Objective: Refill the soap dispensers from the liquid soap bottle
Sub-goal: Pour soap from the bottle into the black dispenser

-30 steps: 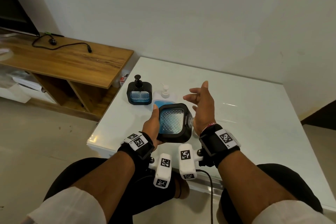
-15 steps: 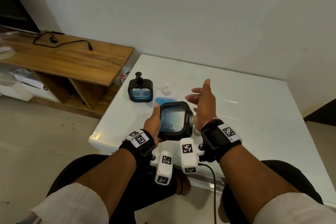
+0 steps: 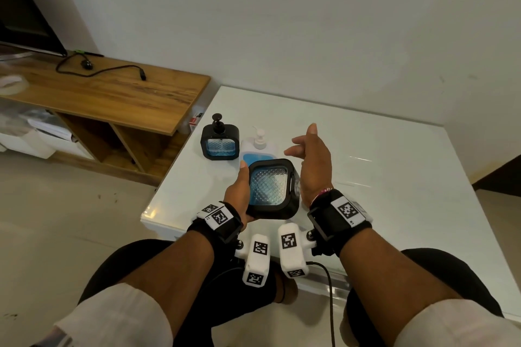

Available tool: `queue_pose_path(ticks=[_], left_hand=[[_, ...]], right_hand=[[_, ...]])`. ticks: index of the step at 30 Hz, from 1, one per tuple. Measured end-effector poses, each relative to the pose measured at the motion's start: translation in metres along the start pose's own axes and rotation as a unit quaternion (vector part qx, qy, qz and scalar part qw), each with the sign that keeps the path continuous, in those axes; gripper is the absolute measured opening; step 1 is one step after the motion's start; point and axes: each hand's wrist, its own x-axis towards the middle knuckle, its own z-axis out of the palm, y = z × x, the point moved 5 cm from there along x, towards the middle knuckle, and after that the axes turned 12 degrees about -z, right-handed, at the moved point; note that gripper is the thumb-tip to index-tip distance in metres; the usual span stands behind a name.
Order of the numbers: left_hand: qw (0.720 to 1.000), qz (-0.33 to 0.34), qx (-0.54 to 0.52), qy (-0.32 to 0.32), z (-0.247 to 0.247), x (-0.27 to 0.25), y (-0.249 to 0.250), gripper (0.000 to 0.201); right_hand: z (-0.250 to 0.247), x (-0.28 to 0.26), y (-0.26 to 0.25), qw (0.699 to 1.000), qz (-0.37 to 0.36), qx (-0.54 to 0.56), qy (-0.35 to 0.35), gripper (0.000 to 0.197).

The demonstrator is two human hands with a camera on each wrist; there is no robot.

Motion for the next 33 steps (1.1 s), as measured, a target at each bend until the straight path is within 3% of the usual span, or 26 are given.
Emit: queue_pose_path(ticks=[4, 9, 12, 17, 33], left_hand=[[1.000, 0.002, -0.001, -0.007, 0.0005, 0.0008, -0.0017, 0.069], [1.000, 0.005, 0.003, -0.007, -0.0004, 0.0007, -0.0019, 0.070], [1.000, 0.004, 0.007, 0.002, 0.0005, -0.0017, -0.0021, 0.071], [1.000, -0.002, 0.012, -0.001, 0.0029, -0.0045, -0.0032, 0.070], [1.000, -0.002, 0.001, -0.007, 0.0009, -0.0025, -0.0018, 0.072]], right_hand=[[-0.0035, -0.0011, 0.0024, 1.000, 0.003, 0.014, 0.009, 0.057], [-0.0042, 0.0025, 0.0016, 0.999, 0.008, 0.038, 0.022, 0.038], [-0.0044, 0.0008, 0.0014, 1.000, -0.007, 0.008, 0.008, 0.051], [-0.0084, -0.0005, 0.0009, 0.999, 0.003, 0.029, 0.018, 0.056], [-0.0046, 0.0016, -0.0032, 0.998, 0.014, 0.054, 0.021, 0.051]])
